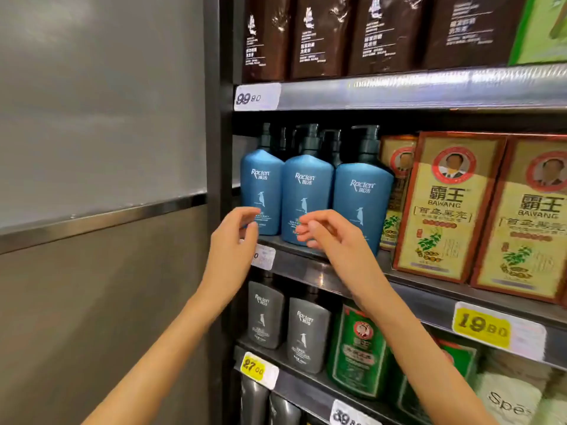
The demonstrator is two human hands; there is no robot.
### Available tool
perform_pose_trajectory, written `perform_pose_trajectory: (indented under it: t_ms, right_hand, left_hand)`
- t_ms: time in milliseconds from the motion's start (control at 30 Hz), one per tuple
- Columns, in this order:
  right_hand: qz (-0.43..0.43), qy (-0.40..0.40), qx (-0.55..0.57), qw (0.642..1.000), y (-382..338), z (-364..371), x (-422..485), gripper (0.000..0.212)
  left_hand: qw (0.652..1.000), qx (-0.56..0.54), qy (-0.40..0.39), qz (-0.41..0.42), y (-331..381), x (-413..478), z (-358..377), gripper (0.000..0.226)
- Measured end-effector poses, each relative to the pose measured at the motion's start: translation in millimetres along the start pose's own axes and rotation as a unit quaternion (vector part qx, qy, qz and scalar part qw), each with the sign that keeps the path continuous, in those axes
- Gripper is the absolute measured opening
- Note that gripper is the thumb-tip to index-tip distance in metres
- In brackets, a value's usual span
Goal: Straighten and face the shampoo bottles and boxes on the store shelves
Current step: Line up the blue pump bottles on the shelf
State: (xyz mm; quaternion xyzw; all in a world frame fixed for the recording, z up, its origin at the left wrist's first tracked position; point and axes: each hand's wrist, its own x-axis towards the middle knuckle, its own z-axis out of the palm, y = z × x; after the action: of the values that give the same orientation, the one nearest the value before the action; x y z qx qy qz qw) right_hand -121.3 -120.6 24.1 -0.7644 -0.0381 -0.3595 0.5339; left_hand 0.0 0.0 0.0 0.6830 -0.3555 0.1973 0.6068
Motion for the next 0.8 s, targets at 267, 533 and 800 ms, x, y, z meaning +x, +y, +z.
perform_pose_trajectory:
  t_ms: [267, 533, 800]
  right_hand:
    - [0.083, -0.005, 0.02, 0.996, 20.8, 7.8, -7.8, 0.015]
    - [0.094, -0.009, 0.02, 0.995, 22.4, 2.3, -16.9, 0.015]
    - [0.104, -0.005, 0.028, 0.994, 23.3, 1.9, -22.8, 0.016]
  left_hand:
    - [0.994, 0.087, 0.025, -0.053, -14.2, 36.6, 34.5, 0.038]
    - [0.985, 0.07, 0.028, -0.158, -26.7, 64.2, 41.6, 0.055]
    - [0.979, 0.14, 0.103, -0.109, -26.6, 44.9, 50.5, 0.044]
